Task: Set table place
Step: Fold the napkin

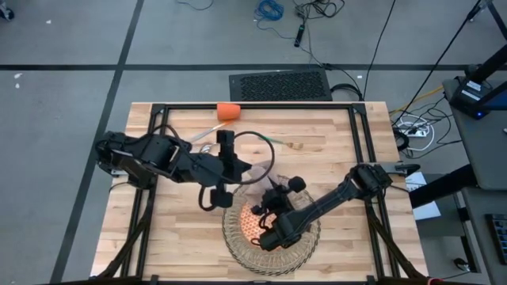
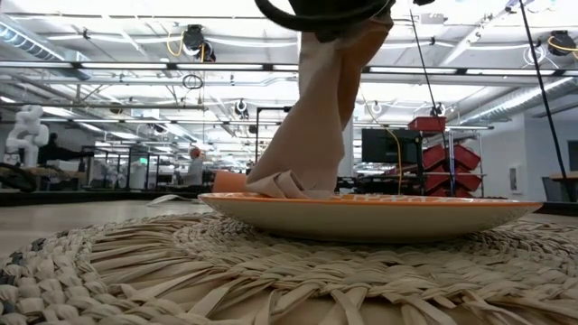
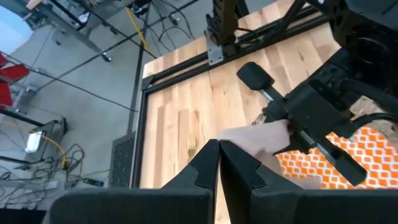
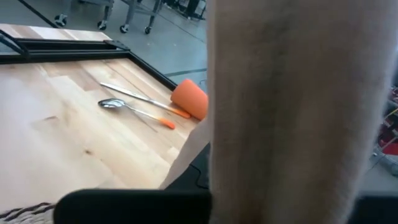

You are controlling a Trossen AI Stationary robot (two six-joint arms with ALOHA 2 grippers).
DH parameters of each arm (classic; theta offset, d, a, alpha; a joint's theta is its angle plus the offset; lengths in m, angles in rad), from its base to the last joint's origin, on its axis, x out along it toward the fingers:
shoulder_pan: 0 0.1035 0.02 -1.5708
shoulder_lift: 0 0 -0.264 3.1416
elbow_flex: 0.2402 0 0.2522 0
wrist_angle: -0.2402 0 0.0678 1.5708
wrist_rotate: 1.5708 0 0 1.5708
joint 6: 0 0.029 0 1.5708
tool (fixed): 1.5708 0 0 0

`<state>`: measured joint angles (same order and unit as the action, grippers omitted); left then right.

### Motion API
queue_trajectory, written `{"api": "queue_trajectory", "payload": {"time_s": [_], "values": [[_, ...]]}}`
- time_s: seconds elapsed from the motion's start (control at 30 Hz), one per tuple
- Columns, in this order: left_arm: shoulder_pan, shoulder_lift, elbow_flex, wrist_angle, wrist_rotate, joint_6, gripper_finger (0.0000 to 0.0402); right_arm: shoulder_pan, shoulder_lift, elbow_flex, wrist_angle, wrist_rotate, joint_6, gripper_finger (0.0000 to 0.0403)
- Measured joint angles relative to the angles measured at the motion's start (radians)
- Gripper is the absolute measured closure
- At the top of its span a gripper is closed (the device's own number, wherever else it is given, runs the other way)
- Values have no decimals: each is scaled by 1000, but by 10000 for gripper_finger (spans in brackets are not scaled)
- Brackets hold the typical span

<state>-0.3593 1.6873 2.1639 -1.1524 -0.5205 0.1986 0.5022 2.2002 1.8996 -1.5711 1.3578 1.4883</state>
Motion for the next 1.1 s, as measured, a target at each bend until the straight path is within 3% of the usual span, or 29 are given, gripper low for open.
{"api": "queue_trajectory", "payload": {"time_s": [0.37, 0.67, 0.87, 1.1], "values": [[0, -51, 0, -17, 16, -11, 402, 77, 0, 29, 0, -4, -15, 403], [0, -51, 0, -25, 58, -29, 402, 172, -62, 208, 0, -16, -219, 403], [0, -53, 0, -117, 95, -70, 402, 212, -117, 336, -1, -269, -341, 403], [5, -53, 0, -186, 95, -109, 402, 200, -165, 367, 0, -493, -403, 403]]}}
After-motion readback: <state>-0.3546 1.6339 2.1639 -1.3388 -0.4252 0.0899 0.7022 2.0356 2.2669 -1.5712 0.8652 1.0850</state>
